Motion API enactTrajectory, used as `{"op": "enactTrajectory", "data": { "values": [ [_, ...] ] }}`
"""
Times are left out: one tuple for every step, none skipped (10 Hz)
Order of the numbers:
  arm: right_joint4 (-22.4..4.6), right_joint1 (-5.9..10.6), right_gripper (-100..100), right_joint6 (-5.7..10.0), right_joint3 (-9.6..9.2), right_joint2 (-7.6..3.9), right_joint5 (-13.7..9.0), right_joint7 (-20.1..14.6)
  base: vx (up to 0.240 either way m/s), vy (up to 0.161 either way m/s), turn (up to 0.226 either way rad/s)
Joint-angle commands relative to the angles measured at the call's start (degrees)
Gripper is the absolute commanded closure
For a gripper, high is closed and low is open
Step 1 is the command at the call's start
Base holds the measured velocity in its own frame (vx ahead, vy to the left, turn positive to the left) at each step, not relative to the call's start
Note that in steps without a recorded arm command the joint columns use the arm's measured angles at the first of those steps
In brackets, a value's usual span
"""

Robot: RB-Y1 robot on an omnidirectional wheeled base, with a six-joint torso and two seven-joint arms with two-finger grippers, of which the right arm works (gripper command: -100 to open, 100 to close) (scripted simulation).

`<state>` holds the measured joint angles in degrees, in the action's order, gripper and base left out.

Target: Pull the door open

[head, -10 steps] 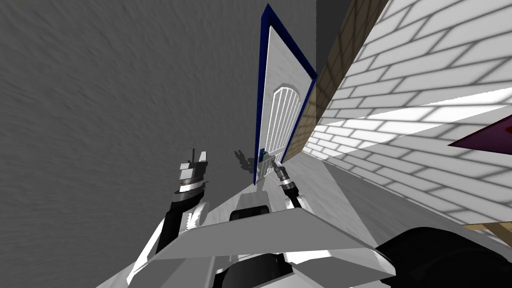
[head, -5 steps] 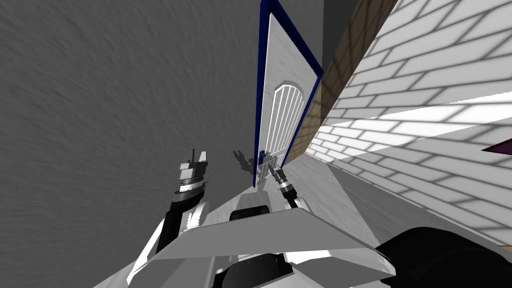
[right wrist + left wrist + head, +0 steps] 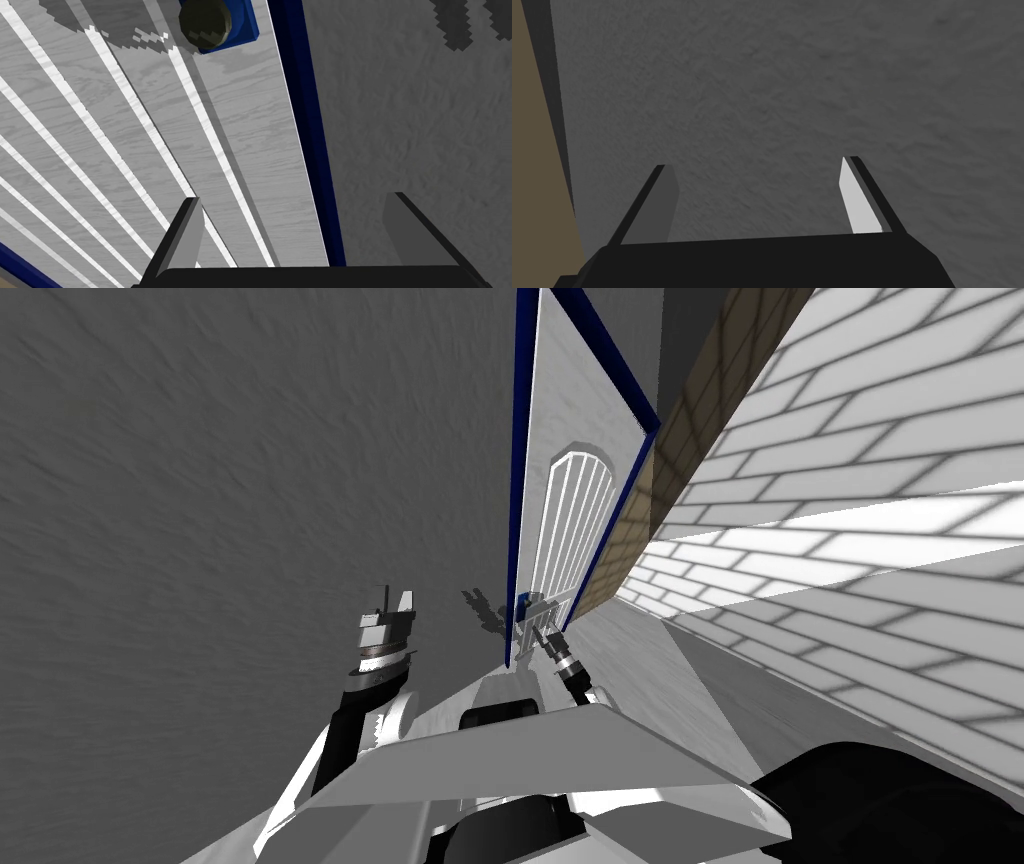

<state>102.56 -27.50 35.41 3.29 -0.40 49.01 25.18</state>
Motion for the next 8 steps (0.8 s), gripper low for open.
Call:
{"op": "enactTrajectory", "data": {
  "values": [
    [-1.2,0.07,-100,0.61,0.33,0.17,2.2,1.3,0.074,-0.069,0.053],
    [-1.9,0.04,-100,0.91,0.43,0.37,3.4,2.0,0.084,-0.067,0.041],
    [-2.5,0.02,-100,1.2,0.53,0.57,4.6,2.7,0.085,-0.082,0.043],
    [-3.1,-0.01,-100,1.49,0.63,0.78,5.8,3.4,0.076,-0.084,0.047],
    [-3.6,-0.03,-100,1.73,0.71,0.97,6.7,4.0,0.087,-0.059,0.042],
    [-4.1,-0.05,-100,1.97,0.78,1.15,7.7,4.6,0.094,-0.059,0.024],
    [-4.9,-0.08,-100,2.38,0.92,1.5,9.4,5.6,0.12,-0.087,0.043],
    [-5.3,-0.09,-100,2.54,0.98,1.65,10.0,6.0,0.12,-0.08,0.04]
  ]
}}
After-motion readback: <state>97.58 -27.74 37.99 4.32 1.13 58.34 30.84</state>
